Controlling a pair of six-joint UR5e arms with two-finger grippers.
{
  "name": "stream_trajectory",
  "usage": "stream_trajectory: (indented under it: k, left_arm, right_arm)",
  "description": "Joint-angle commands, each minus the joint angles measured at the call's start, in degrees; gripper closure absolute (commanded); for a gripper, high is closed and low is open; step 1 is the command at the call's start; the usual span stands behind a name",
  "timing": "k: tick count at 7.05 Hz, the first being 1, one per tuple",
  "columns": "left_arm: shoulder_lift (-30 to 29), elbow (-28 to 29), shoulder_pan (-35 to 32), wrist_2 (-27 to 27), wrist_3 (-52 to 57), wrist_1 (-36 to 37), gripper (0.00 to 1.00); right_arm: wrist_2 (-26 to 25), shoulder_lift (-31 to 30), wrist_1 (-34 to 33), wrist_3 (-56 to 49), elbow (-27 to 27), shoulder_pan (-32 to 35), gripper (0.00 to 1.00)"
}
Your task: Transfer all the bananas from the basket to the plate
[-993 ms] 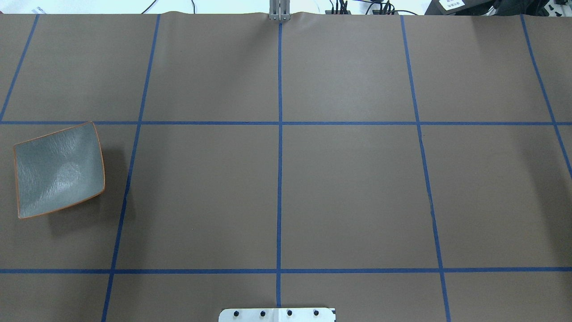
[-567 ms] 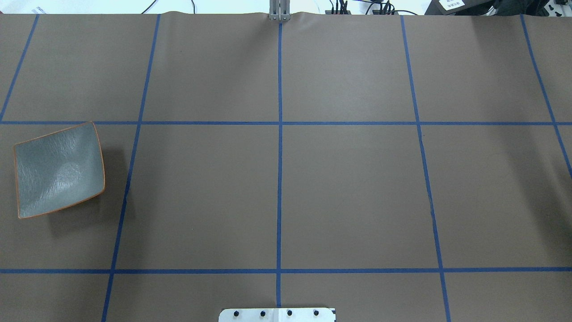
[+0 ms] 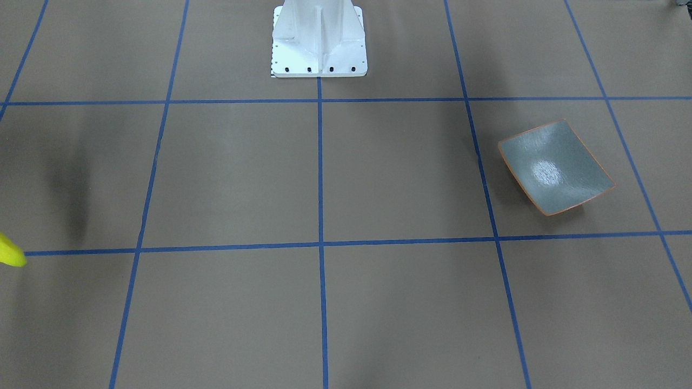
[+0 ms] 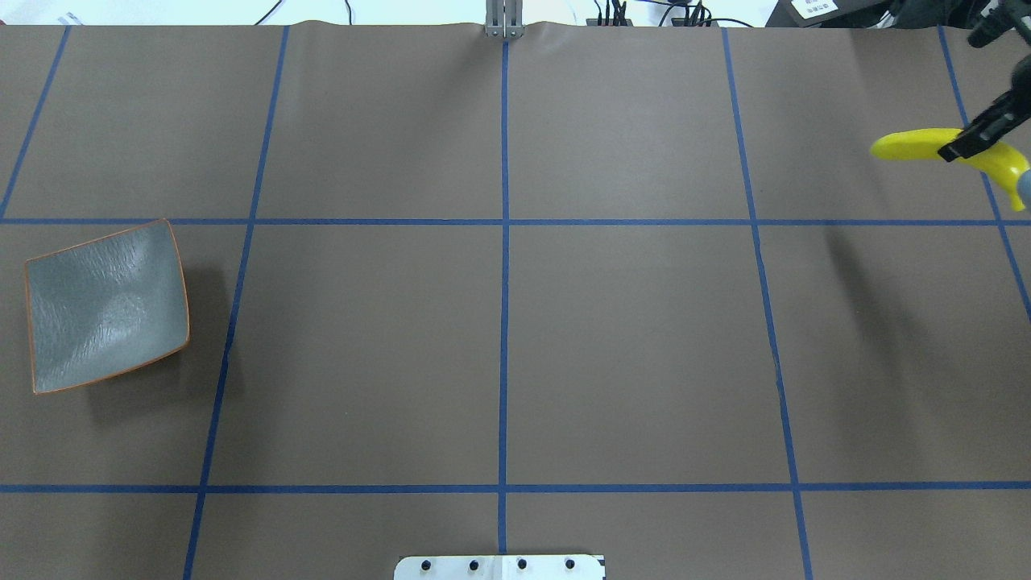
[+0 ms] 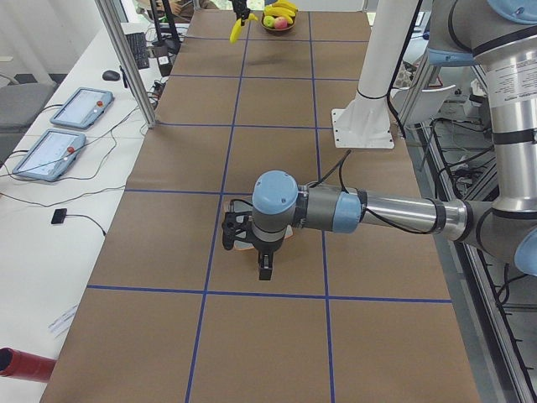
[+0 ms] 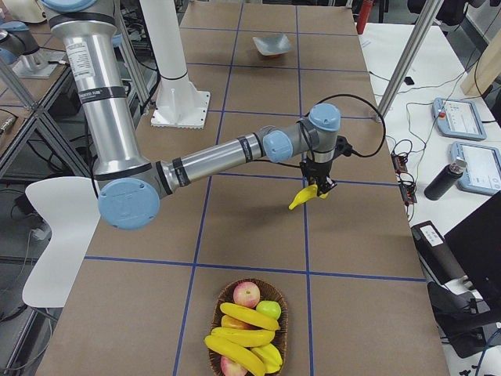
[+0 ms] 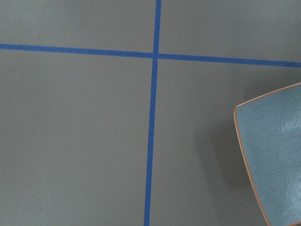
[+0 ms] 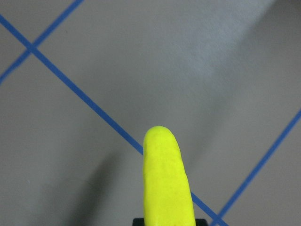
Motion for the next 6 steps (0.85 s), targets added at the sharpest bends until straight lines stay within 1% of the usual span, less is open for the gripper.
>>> stream_trajectory:
  k: [1, 2, 3, 4, 5, 6]
  left_arm:
    - [-2.7, 0.6, 0.0, 0.5, -0.1, -9.2, 0.0]
    - [-6.5, 3.0, 0.0, 0.1, -0.3, -13.6, 0.0]
    - [-7.2, 3.1, 0.0, -3.2, -0.1, -15.6, 0.0]
    - [-7.4, 3.6, 0.0, -6.5, -0.3, -20.9, 0.0]
    - [-7.5, 3.9, 1.4, -7.1, -0.2, -25.6, 0.0]
    - [-7.4, 3.9, 5.6, -7.1, -5.7, -33.0, 0.0]
  right_arm:
    - [-1.7, 5.8, 8.2, 20.9, -0.1, -10.4, 1.0]
    - [-4.6, 7.4, 14.0, 32.0, 0.1, -15.6, 1.0]
    - [-7.3, 9.2, 18.8, 40.9, 0.1, -19.9, 1.0]
    - [-12.2, 11.9, 22.1, 50.3, 0.1, -24.4, 1.0]
    - [-18.8, 14.9, 23.2, 57.1, 0.2, -29.0, 1.0]
    - [-25.9, 18.2, 23.2, 61.2, 0.1, -33.6, 1.0]
